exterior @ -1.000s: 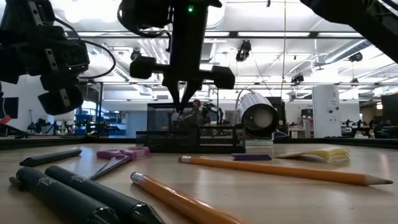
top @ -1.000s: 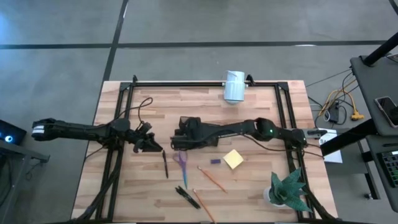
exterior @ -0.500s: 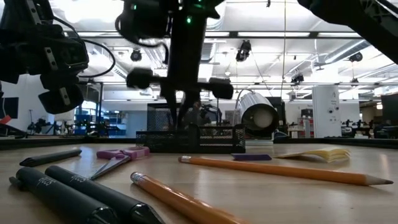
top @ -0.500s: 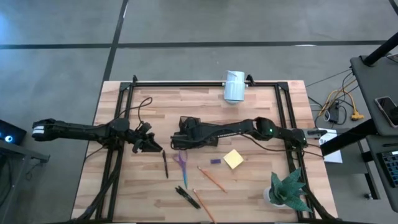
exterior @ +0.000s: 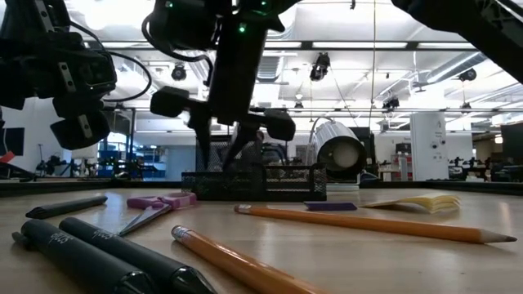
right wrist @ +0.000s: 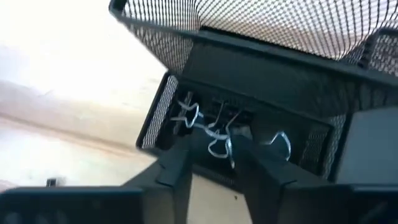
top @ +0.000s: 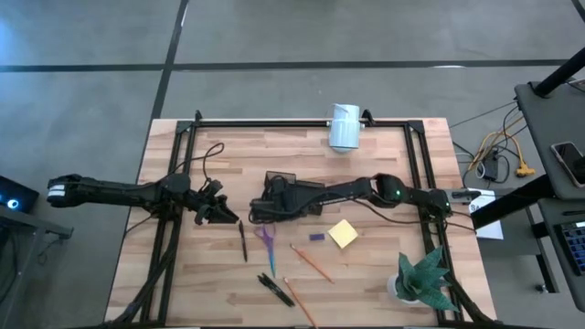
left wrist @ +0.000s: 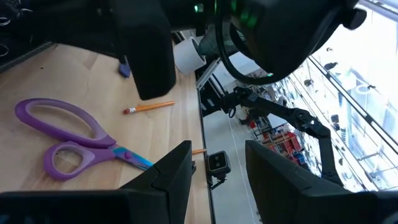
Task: Pick and place office supplies into organizer
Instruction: Put the blue eraser into the desk organizer
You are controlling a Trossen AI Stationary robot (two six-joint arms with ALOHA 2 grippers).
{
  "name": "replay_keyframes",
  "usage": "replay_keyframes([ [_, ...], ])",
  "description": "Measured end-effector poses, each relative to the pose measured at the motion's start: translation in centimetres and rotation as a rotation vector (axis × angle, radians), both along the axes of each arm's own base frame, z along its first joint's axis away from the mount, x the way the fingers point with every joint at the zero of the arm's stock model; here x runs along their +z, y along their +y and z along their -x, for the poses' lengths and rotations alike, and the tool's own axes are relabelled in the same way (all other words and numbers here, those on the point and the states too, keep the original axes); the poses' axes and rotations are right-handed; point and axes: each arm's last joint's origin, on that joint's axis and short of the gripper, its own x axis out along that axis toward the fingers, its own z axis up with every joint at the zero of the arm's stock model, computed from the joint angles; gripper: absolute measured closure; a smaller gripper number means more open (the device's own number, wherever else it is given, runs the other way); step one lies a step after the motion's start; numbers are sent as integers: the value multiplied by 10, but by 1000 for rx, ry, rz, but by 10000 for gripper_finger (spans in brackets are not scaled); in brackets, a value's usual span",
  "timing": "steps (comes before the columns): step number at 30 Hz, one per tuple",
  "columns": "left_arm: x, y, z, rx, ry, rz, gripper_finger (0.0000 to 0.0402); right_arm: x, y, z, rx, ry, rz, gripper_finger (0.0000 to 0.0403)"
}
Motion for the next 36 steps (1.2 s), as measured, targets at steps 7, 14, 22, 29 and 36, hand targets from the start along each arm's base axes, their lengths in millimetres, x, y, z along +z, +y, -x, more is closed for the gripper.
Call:
replay_keyframes([
  [7,0,0,0,0,0,0,269,2,17,1,27,-10,-15,219],
  [14,0,0,0,0,0,0,269,25,32,-1,92,-42,-7,197],
  [22,0,0,0,0,0,1,269,63,55,19,433,142,49,198],
  [29,0,0,0,0,0,1,269,69,75,50,811,431,-163,198],
  [36,0,0,0,-2,-12,-23,269,55,112,67,1202,608,-62,198],
])
